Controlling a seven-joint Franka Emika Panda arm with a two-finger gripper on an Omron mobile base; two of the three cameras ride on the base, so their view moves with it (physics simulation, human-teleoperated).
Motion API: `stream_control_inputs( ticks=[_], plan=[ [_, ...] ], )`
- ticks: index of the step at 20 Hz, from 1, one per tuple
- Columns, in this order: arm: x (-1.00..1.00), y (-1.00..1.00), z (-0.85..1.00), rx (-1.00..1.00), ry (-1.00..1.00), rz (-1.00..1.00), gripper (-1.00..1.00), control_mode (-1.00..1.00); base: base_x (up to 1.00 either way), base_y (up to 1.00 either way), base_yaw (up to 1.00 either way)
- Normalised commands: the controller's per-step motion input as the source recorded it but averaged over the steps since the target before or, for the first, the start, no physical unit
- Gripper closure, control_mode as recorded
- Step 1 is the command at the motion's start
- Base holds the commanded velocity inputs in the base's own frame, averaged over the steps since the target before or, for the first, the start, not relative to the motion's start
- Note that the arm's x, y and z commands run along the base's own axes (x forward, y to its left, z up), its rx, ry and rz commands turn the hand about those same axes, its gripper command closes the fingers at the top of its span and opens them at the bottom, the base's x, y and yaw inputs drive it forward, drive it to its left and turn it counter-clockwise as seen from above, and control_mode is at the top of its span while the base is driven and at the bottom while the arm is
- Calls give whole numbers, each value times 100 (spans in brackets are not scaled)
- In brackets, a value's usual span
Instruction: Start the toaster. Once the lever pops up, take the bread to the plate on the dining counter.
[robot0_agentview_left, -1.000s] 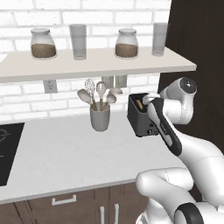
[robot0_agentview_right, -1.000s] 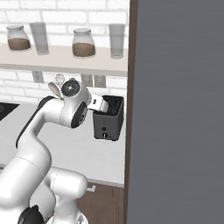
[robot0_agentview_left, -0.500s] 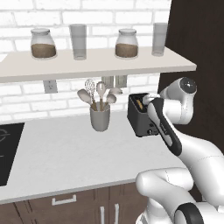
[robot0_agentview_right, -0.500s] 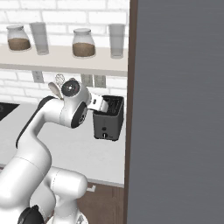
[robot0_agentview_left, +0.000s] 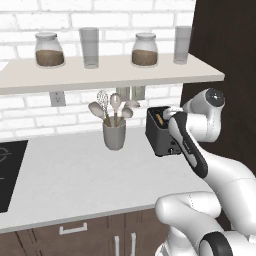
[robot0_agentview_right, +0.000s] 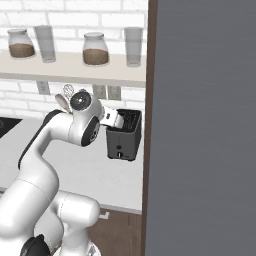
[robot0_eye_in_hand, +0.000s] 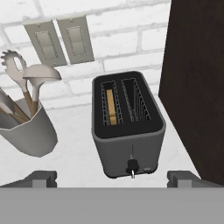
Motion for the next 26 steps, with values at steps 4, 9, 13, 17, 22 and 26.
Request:
stream_control_inputs(
  ticks=[4, 9, 13, 17, 22, 26],
  plan=[
    [0, 0, 0, 0, 0, 0, -100, -100, 0, 0, 0],
    [0, 0, 0, 0, 0, 0, -100, -100, 0, 0, 0],
    [0, 0, 0, 0, 0, 0, -100, -100, 0, 0, 0],
    [0, 0, 0, 0, 0, 0, -100, -100, 0, 0, 0],
    [0, 0, 0, 0, 0, 0, -100, -100, 0, 0, 0],
    [0, 0, 0, 0, 0, 0, -100, -100, 0, 0, 0]
  ],
)
